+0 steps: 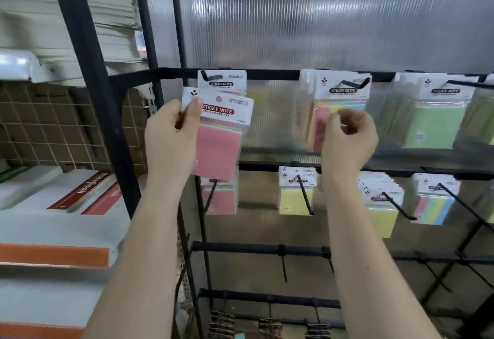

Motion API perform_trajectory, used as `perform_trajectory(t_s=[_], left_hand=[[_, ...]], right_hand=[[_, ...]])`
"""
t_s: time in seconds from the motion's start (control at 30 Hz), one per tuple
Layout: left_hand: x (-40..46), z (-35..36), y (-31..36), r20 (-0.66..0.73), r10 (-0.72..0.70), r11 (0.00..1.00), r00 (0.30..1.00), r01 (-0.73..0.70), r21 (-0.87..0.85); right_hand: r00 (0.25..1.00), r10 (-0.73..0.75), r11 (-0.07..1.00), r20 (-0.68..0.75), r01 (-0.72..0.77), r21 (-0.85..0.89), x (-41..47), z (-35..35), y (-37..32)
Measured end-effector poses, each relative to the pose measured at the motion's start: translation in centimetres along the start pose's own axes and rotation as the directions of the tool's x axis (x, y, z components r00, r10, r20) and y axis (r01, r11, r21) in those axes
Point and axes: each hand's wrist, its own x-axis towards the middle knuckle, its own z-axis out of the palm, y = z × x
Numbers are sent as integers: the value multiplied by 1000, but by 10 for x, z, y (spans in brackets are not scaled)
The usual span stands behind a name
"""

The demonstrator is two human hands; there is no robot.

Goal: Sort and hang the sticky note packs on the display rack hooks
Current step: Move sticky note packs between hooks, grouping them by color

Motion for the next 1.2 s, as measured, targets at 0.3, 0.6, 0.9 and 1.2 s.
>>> perform_trajectory(t_s=[0.3,0.6,0.9,1.2], left_hand=[[26,8,6,-155,83,966,984,-117,-230],[39,16,-5,-221,85,968,972,-133,-213],[42,33,-22,-147,31,972,989,-64,-227],[63,55,-44,21,-216,906,976,209,-369]], right_hand=[[937,112,978,330,-45,-204,-29,-13,30],[937,125,977,328,-58,-205,-29,-17,34],[934,164,965,316,-87,-246,-26,-23,40],[924,184,959,336,-94,-266,-22,-27,42]])
